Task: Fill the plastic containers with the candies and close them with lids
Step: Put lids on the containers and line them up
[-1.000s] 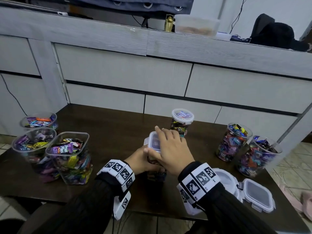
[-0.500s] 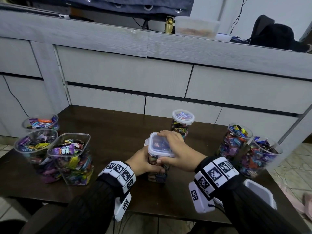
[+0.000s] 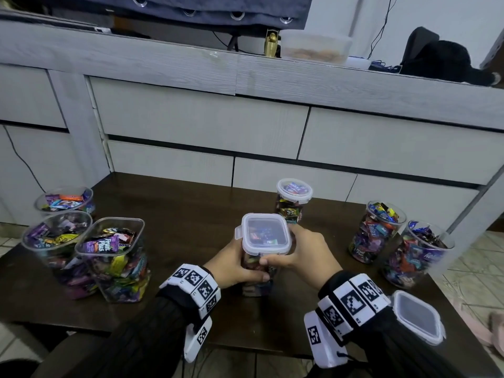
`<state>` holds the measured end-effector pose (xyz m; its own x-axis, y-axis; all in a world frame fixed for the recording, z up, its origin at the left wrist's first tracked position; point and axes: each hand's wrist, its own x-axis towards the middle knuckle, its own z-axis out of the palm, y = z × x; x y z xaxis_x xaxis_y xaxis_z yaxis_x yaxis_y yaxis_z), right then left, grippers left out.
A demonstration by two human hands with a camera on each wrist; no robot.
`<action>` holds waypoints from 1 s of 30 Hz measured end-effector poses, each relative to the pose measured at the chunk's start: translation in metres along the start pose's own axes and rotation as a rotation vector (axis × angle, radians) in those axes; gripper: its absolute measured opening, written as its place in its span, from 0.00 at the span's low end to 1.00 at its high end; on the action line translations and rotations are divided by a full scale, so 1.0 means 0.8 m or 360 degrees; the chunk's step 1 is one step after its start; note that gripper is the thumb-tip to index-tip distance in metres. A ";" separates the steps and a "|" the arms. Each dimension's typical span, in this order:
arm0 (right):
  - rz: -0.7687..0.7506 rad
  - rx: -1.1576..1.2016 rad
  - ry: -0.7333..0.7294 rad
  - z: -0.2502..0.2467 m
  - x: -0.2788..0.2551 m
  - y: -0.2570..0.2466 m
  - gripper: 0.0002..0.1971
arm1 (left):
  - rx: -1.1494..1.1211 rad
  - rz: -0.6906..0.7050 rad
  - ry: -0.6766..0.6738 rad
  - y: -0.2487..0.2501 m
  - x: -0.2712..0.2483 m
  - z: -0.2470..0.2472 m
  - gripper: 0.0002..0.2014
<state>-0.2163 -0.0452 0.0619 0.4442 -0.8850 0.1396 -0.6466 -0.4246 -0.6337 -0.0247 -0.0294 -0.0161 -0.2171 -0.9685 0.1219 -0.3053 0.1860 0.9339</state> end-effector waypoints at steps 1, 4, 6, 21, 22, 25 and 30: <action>-0.0022 -0.0004 0.0025 -0.004 0.001 0.001 0.33 | 0.0068 -0.0014 0.0005 0.000 -0.001 -0.003 0.44; 0.0002 -0.0099 0.0073 -0.022 0.009 0.008 0.38 | 0.0226 -0.0136 0.0050 0.001 -0.005 -0.019 0.45; -0.0078 -0.0203 0.0007 -0.032 0.013 0.014 0.33 | 0.0248 -0.0192 0.0049 0.002 -0.006 -0.026 0.41; -0.0032 -0.0439 -0.0265 -0.016 0.035 -0.008 0.41 | 0.0359 -0.0226 0.0003 0.008 0.005 -0.019 0.48; -0.0038 -0.0443 -0.0283 -0.017 0.036 -0.009 0.39 | 0.0349 -0.0214 0.0002 0.007 0.006 -0.019 0.47; -0.0093 -0.0496 -0.0371 -0.021 0.039 -0.013 0.39 | 0.0320 -0.0156 0.0025 0.007 0.007 -0.017 0.48; -0.0307 -0.0543 -0.0485 -0.034 0.042 -0.018 0.47 | 0.0180 -0.0158 0.0074 0.001 0.003 0.000 0.56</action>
<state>-0.2092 -0.0739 0.0961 0.7040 -0.7095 -0.0310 -0.6782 -0.6588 -0.3257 -0.0251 -0.0319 -0.0153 -0.1382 -0.9892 0.0486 -0.4259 0.1037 0.8988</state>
